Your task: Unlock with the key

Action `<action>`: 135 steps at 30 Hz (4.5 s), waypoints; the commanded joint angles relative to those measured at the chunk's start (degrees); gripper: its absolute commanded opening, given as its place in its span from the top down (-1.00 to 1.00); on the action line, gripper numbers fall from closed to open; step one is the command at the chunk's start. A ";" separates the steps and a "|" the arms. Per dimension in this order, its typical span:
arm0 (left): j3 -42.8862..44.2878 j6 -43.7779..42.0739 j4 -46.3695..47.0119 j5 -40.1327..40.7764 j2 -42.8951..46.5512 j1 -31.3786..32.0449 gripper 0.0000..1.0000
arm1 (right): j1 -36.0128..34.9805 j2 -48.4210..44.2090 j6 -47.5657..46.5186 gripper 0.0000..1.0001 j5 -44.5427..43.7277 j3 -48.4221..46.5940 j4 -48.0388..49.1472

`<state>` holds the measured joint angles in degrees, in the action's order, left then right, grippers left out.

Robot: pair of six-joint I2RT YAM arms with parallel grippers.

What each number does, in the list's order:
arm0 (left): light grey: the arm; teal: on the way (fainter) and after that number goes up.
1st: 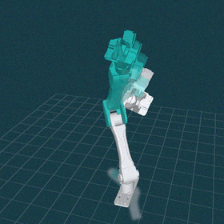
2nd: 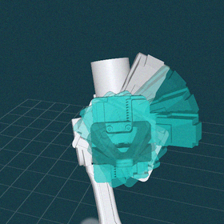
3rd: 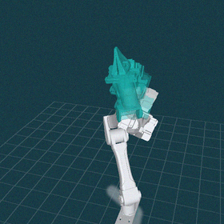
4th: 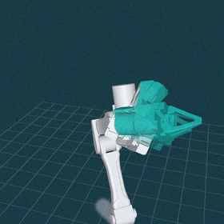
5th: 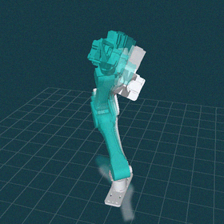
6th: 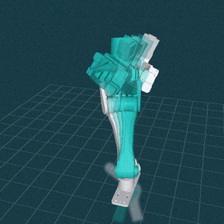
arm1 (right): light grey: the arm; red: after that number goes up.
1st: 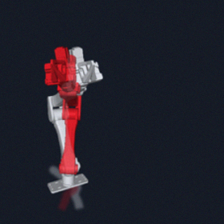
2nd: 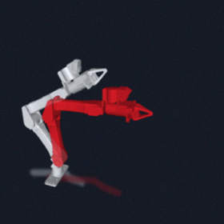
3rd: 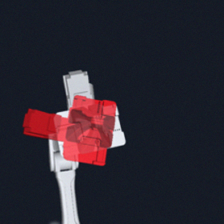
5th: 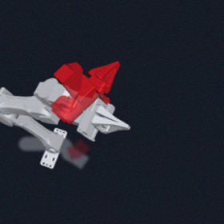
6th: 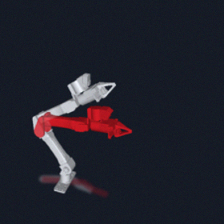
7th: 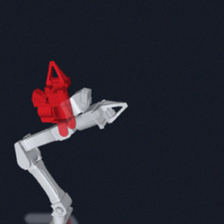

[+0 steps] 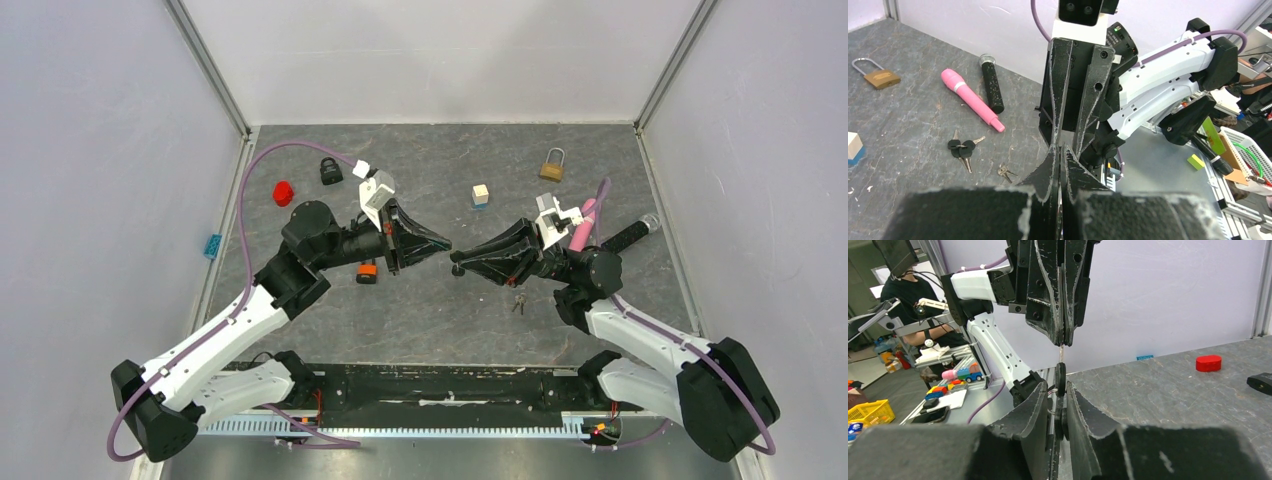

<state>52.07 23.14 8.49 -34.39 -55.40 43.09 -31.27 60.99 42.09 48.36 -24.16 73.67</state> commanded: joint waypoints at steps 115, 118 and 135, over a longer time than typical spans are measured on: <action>9.77 17.78 -45.99 31.84 -46.68 -19.93 -0.35 | -0.15 -14.34 -23.22 1.00 -15.87 7.55 -39.50; 8.90 18.44 -45.23 31.59 -45.39 -19.91 -0.38 | -0.22 -14.24 -23.22 1.00 -15.82 7.57 -39.49; 11.64 21.31 -47.14 41.68 -49.14 -20.57 -0.33 | -0.17 -14.08 -23.22 1.00 -15.32 7.89 -39.66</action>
<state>63.24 41.34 -40.62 2.94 -101.69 22.96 -31.33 46.96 18.65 33.10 -16.45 32.40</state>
